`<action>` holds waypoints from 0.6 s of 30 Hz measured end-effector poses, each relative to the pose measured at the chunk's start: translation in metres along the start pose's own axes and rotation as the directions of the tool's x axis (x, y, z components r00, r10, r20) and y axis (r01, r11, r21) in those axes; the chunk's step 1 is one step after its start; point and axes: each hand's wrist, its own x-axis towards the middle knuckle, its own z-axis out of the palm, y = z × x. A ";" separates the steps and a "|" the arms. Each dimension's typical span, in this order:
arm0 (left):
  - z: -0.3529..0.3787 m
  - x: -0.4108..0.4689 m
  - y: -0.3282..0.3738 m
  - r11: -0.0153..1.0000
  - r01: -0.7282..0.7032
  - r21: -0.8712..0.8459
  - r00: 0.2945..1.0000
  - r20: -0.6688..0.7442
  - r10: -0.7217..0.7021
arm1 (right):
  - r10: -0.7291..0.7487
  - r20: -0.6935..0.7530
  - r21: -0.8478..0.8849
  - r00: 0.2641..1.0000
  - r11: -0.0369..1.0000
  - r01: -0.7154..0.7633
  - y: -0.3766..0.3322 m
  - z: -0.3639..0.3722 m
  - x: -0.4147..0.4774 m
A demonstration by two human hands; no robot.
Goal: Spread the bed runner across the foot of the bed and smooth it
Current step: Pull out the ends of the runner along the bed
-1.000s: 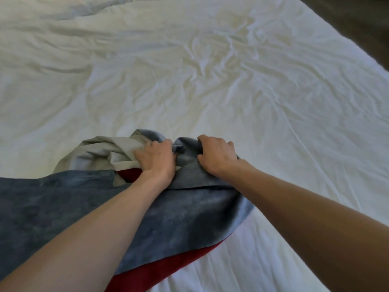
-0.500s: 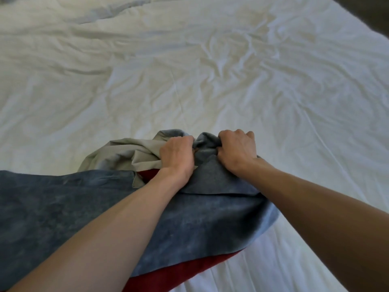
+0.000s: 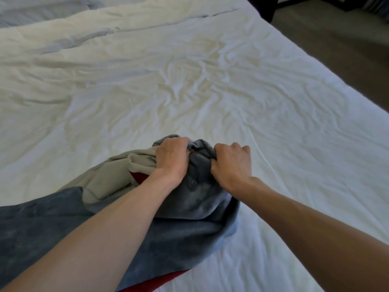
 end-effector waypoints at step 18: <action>0.060 0.005 0.127 0.999 -0.041 0.019 0.977 0.212 0.036 | 0.165 0.152 0.159 0.975 0.969 -0.188 0.114 0.001 -0.033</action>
